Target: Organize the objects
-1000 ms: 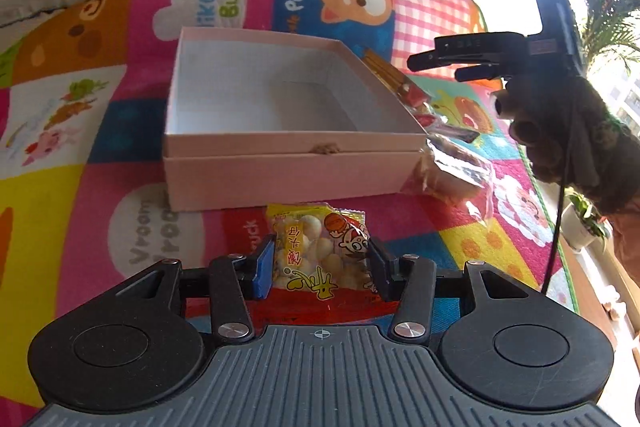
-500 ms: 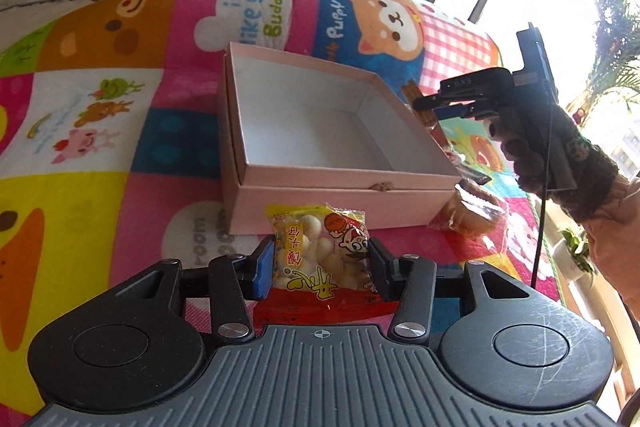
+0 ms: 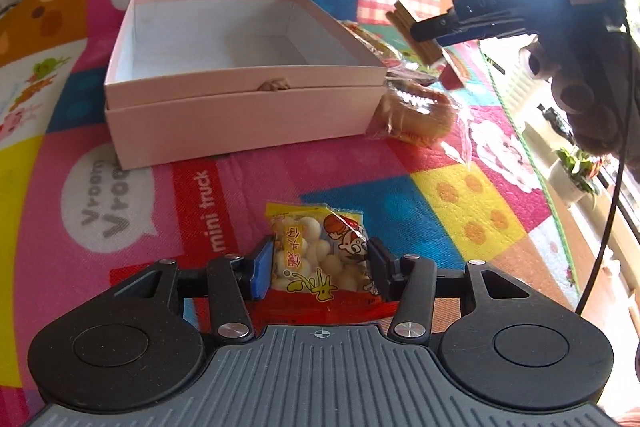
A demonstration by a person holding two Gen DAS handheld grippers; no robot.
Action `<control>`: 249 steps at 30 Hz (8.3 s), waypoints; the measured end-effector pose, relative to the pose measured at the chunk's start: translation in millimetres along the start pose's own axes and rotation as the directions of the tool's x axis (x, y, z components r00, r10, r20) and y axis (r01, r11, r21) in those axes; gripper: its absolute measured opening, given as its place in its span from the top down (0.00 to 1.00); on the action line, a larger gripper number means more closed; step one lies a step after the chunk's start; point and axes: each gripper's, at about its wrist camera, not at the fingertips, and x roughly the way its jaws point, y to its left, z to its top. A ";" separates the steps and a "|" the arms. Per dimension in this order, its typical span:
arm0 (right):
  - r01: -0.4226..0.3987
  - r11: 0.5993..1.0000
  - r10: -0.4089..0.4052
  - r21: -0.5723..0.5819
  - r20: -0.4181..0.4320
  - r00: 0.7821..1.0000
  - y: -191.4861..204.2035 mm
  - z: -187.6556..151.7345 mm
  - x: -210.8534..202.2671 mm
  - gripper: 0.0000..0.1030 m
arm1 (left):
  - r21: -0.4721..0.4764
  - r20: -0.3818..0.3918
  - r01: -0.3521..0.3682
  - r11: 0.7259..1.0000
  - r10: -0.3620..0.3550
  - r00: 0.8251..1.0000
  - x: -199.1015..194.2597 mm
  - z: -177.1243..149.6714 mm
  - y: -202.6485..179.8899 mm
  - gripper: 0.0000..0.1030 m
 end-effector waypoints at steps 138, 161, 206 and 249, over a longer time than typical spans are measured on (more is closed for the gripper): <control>-0.025 0.996 0.013 -0.087 -0.133 0.991 54.6 -106.7 1.4 0.37 | -0.231 -0.002 -0.316 0.920 0.324 0.946 47.6 115.9 119.2 0.86; -0.245 0.966 0.255 -0.082 0.159 0.954 133.0 36.6 -63.7 0.26 | -0.233 -0.008 -0.309 0.922 0.316 0.949 47.7 117.6 120.9 0.85; 0.117 0.993 -0.119 -0.029 -0.054 0.991 39.4 -157.9 -53.3 0.59 | -0.219 -0.027 -0.332 0.917 0.334 0.942 47.0 118.7 116.0 0.85; 0.158 0.969 -0.134 0.192 -0.133 0.982 -76.3 16.6 98.3 0.64 | -0.225 -0.025 -0.298 0.928 0.300 0.954 44.7 116.4 121.4 0.84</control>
